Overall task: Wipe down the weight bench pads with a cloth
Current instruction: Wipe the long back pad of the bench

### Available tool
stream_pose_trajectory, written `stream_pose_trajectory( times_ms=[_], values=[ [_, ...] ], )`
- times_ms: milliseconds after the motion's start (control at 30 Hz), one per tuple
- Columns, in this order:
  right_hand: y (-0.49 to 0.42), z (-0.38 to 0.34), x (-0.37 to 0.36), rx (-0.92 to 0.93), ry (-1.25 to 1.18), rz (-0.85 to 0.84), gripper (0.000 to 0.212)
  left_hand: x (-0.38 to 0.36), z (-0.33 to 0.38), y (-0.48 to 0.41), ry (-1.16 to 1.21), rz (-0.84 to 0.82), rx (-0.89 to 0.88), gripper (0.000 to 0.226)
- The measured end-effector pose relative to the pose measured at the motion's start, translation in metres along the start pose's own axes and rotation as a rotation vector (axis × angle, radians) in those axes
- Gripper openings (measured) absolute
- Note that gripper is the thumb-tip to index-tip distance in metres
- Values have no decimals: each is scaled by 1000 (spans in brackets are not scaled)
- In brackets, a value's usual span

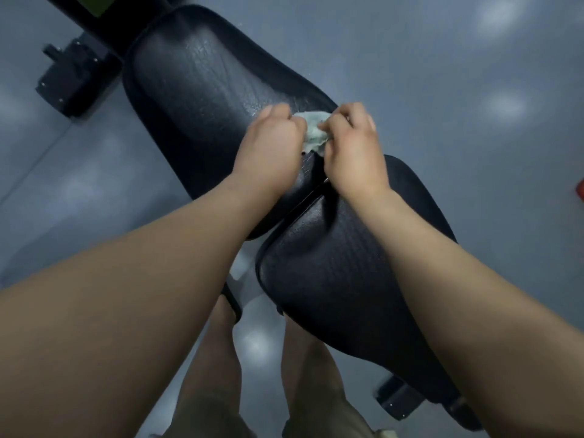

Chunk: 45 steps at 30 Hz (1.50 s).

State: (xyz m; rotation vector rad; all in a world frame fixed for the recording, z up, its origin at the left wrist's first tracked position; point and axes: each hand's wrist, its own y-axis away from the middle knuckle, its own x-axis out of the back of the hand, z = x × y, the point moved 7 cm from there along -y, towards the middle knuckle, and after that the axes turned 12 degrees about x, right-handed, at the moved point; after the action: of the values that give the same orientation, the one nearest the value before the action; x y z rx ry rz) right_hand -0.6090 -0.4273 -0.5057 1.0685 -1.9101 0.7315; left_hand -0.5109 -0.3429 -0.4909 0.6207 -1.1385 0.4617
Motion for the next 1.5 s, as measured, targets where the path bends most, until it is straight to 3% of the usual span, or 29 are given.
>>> stream_pose_trajectory(
  times_ms=[300,433,567,733,933,1133,1267,1500],
  values=[
    [32,-27,-12,19,-12,-38,27,-14,-7,26,0,-19,-25,22],
    [35,-39,-18,13,59,-50,41,-11,-24,52,26,27,-28,17],
    [34,-40,-20,-11,97,-33,27,-10,-33,73,36,102,21,25],
    [39,-44,-27,-53,78,49,26,-22,-76,105,75,224,190,25],
    [48,-50,-35,-132,102,155,24,-35,-80,115,41,278,126,37],
    [43,-48,-39,-100,167,97,20,-37,-78,117,-39,294,113,49],
    [37,-46,-41,-74,182,47,28,-42,-77,118,-73,317,140,45],
    [60,-48,-31,60,-78,126,26,-48,-77,122,-149,410,135,40]
  ],
)
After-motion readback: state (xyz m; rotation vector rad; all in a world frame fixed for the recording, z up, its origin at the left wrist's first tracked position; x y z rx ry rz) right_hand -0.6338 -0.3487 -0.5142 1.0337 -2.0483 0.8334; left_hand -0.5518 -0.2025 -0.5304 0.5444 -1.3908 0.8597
